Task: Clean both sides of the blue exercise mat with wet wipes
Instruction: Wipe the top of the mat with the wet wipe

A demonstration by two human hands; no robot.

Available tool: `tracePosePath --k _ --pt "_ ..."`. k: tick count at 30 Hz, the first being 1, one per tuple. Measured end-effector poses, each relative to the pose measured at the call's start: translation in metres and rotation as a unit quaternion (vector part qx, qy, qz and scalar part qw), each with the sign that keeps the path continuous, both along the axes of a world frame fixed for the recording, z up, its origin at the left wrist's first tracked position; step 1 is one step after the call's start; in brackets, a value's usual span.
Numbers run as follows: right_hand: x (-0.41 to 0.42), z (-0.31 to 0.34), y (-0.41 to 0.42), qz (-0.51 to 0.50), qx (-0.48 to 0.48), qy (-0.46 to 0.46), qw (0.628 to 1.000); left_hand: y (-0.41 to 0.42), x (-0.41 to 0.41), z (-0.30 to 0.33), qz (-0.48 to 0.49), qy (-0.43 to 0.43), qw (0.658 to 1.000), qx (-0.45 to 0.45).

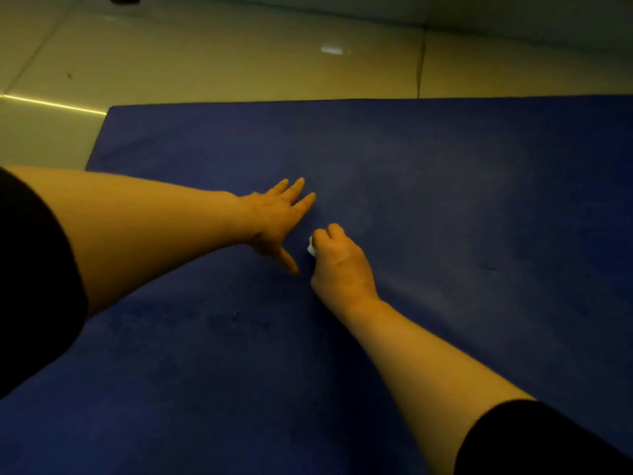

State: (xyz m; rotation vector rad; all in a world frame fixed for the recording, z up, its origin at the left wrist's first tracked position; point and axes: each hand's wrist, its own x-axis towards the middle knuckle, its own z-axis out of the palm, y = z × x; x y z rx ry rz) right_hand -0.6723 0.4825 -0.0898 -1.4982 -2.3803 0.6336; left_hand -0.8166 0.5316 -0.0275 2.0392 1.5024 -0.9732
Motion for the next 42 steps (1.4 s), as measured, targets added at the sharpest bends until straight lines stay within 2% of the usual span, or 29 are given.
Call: tracePosePath --k 2,6,8,10,13,15,17,20,23,24,26,28,29,32,35,37,39,42 --pt "0.02 -0.004 0.022 -0.027 0.03 0.012 0.999 -0.001 0.0 -0.015 0.0 0.002 1.0 0.006" --pt "0.049 -0.012 0.059 -0.21 0.076 -0.009 0.975 -0.003 -0.002 -0.028 -0.026 -0.002 0.999 0.038" --pt "0.032 -0.011 0.055 -0.232 0.105 0.0 0.967 -0.003 -0.002 -0.028 -0.034 0.004 0.998 0.052" --pt "0.005 -0.01 0.04 -0.165 0.11 0.018 0.98 -0.001 -0.003 -0.027 -0.041 0.005 0.997 0.064" --pt "-0.013 -0.011 0.028 -0.003 0.055 0.043 0.998 -0.002 -0.013 -0.024 -0.048 -0.009 0.994 0.1" --pt "-0.002 -0.013 0.046 0.028 0.059 0.049 0.997 0.0 -0.024 -0.022 -0.061 -0.022 0.988 0.141" --pt "0.017 -0.015 0.069 -0.021 0.084 0.056 0.995 0.004 -0.032 -0.022 -0.076 -0.029 0.982 0.171" --pt "0.037 -0.018 0.099 -0.169 0.087 0.03 0.981 0.01 -0.036 -0.029 -0.082 -0.017 0.979 0.186" --pt "0.02 -0.019 0.094 -0.255 0.113 0.027 0.96 0.019 -0.033 -0.037 -0.091 0.003 0.98 0.174" --pt "0.007 -0.018 0.086 -0.246 0.13 0.045 0.959 0.024 -0.033 -0.039 -0.08 0.003 0.982 0.17" --pt "-0.02 -0.019 0.066 -0.147 0.145 0.063 0.976 0.029 -0.034 -0.042 -0.058 -0.004 0.987 0.153" --pt "-0.03 -0.02 0.059 -0.033 0.099 0.069 0.992 0.032 -0.037 -0.045 -0.03 -0.022 0.991 0.127" --pt "-0.027 -0.02 0.066 -0.009 0.089 0.068 0.994 0.032 -0.039 -0.047 -0.013 -0.038 0.993 0.114" --pt "0.001 -0.019 0.101 -0.088 0.114 0.05 0.988 0.034 -0.045 -0.05 0.007 -0.069 0.993 0.098" --pt "0.028 -0.018 0.133 -0.209 0.087 0.025 0.974 0.036 -0.049 -0.049 -0.002 -0.072 0.993 0.096" --pt "0.019 -0.016 0.132 -0.249 0.09 0.015 0.964 0.036 -0.051 -0.05 0.011 -0.09 0.991 0.099" --pt "-0.008 -0.018 0.117 -0.221 0.123 0.038 0.967 0.036 -0.051 -0.052 0.026 -0.109 0.988 0.108" --pt "-0.038 -0.023 0.097 -0.085 0.114 0.065 0.988 0.035 -0.052 -0.054 0.026 -0.122 0.984 0.129"
